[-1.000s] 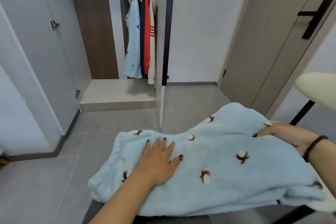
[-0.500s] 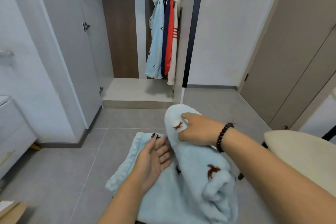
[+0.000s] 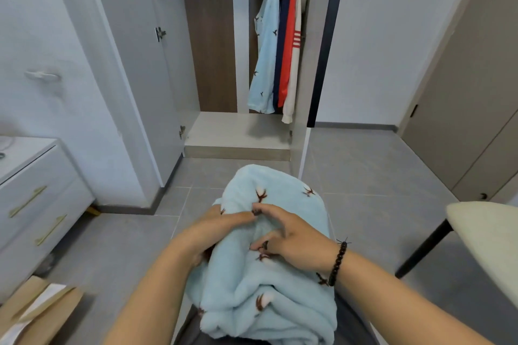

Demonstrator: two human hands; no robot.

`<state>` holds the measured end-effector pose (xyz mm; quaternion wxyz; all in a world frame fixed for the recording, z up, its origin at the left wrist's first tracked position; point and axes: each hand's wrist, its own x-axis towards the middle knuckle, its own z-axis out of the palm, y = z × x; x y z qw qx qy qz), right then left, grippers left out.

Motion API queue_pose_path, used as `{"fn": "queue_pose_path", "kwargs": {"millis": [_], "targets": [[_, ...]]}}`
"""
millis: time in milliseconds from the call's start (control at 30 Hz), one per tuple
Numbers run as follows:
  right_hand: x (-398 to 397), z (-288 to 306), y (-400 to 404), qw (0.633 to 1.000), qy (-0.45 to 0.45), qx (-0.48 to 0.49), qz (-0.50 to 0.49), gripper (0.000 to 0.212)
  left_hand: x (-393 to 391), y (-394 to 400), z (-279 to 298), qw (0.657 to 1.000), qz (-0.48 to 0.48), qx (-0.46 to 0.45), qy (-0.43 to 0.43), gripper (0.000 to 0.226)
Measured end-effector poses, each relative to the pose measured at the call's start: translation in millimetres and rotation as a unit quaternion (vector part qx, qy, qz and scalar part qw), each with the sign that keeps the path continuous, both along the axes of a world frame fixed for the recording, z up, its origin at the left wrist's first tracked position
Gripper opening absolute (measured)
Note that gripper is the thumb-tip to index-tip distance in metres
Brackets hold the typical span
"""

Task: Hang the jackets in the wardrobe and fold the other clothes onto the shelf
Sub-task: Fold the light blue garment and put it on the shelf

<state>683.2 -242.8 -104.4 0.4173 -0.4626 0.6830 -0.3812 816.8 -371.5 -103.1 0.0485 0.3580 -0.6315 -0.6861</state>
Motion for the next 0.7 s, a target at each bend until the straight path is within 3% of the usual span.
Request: {"fn": "queue_pose_path", "kwargs": {"millis": [100,167,233,300,400,467,567,633,700], "targets": [[-13,-8,1,0.997,-0.064,-0.014,-0.033,0.062,9,-3,7,0.992,-0.058,-0.107,-0.038,0.038],[-20,-8,0,0.995,-0.061,-0.036,-0.076,0.056,15,-6,3,0.991,-0.04,-0.116,-0.047,0.034],[-22,-7,0,0.99,0.004,-0.085,-0.112,0.048,19,-12,-1,0.997,-0.025,-0.069,-0.011,0.032],[-19,-11,2,0.98,0.121,-0.13,-0.088,0.044,23,-23,-3,0.999,-0.001,-0.026,0.033,0.032],[-6,-25,6,0.959,0.27,-0.088,-0.011,0.059,31,-42,-9,0.999,0.027,-0.029,0.002,0.036],[1,-36,8,0.941,0.333,-0.054,0.021,0.069,32,-50,-9,0.99,0.01,-0.098,-0.098,0.042],[10,-45,7,0.912,0.407,-0.033,0.039,0.072,18,-55,5,0.947,-0.022,-0.232,-0.223,0.067],[14,-49,6,0.899,0.435,-0.038,0.042,0.071,-2,-58,15,0.912,-0.024,-0.353,-0.206,0.071],[20,-52,4,0.891,0.45,-0.05,0.047,0.073,-27,-55,22,0.898,-0.047,-0.415,-0.141,0.065]]}}
